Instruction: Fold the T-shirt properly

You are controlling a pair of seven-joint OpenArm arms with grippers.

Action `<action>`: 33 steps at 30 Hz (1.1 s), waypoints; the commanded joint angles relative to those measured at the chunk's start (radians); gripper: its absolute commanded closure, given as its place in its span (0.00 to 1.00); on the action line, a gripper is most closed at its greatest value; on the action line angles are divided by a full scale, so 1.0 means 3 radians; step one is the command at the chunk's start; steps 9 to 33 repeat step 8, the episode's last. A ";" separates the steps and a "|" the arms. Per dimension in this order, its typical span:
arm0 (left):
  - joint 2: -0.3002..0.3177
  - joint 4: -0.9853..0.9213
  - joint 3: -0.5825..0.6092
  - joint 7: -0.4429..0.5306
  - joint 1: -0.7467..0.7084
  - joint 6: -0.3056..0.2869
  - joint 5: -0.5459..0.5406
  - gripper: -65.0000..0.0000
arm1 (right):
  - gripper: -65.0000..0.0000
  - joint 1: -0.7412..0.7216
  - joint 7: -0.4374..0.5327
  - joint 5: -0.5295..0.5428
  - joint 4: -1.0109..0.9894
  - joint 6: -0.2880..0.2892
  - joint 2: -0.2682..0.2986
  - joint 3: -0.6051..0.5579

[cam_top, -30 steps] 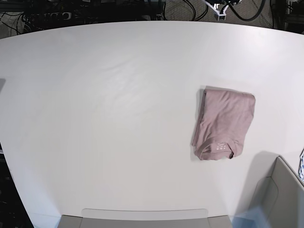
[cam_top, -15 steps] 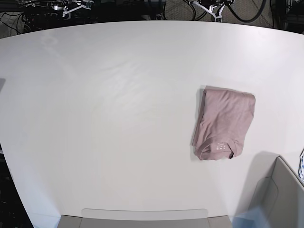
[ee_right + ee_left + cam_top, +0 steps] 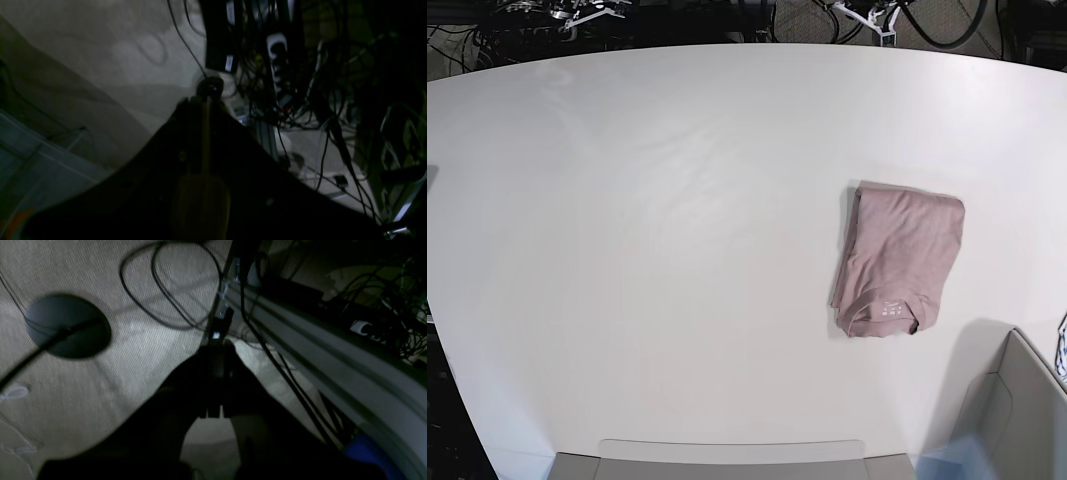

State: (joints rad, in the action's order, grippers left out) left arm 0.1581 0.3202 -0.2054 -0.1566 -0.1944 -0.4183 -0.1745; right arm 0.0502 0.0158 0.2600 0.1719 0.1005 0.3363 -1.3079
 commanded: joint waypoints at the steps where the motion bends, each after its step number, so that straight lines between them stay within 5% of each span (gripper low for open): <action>1: -0.0008 -0.0098 -0.0008 0.0018 0.0067 -0.0025 -0.0009 1.00 | 0.95 -0.0006 -0.0014 0.0000 -0.0018 0.0020 0.0038 -0.0011; 7: -0.0013 -0.0681 -0.0008 0.0023 0.0425 -0.0025 -0.0009 1.00 | 0.95 -0.0078 -0.0014 0.0000 -0.0084 0.0020 -0.0065 -0.0011; 33: -0.0013 -0.0697 -0.0008 0.0023 0.0441 -0.0025 -0.0009 1.00 | 0.95 -0.0078 -0.0014 0.0000 -0.0110 0.0020 -0.0070 -0.0011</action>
